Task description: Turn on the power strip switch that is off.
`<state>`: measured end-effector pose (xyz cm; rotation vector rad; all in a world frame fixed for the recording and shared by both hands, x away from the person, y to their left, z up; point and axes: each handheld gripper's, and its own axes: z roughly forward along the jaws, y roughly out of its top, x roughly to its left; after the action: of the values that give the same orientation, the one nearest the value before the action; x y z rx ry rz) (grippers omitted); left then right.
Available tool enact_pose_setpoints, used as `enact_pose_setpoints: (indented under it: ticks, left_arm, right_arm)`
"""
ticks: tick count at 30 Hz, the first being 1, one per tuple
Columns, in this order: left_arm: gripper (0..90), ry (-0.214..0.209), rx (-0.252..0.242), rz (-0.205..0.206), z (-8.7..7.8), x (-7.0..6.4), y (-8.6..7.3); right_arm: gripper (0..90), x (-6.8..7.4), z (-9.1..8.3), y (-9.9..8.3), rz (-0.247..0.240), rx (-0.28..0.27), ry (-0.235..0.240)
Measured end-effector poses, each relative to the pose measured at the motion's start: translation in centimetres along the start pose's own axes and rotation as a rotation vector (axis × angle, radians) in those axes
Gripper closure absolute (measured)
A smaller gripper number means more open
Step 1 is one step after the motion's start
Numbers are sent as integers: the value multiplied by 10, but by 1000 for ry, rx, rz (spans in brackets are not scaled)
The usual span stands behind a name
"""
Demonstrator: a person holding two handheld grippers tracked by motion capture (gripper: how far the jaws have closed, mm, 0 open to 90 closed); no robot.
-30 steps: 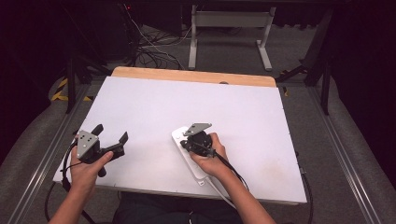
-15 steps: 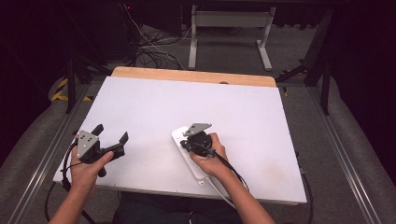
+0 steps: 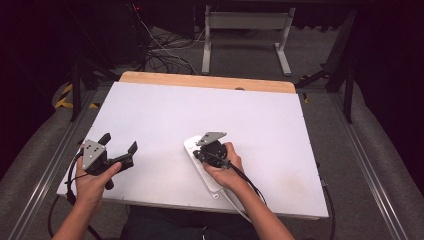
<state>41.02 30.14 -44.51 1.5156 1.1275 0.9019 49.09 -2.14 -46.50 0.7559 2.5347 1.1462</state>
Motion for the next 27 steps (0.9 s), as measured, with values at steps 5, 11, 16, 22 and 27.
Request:
enact_pose_setpoints:
  ticks: [5, 11, 16, 22, 27]
  left_arm:
    - [73, -2, 5, -1, 0, 1, 0]
    - [72, -4, 3, -1, 1, 1, 0]
    - [73, -3, 2, -4, 1, 1, 1]
    - [73, -6, 0, -8, 2, 1, 1]
    - [73, -9, 0, -7, 2, 1, 1]
  right_arm:
    - [900, 0, -2, 2, -1, 7, -5]
    - [900, -5, -5, 2, -2, -5, -2]
    - [900, -6, -8, 3, -4, -31, 2]
    - [900, -14, -26, 4, 36, -112, 13]
    - [900, -26, -49, -1, 73, -201, -8]
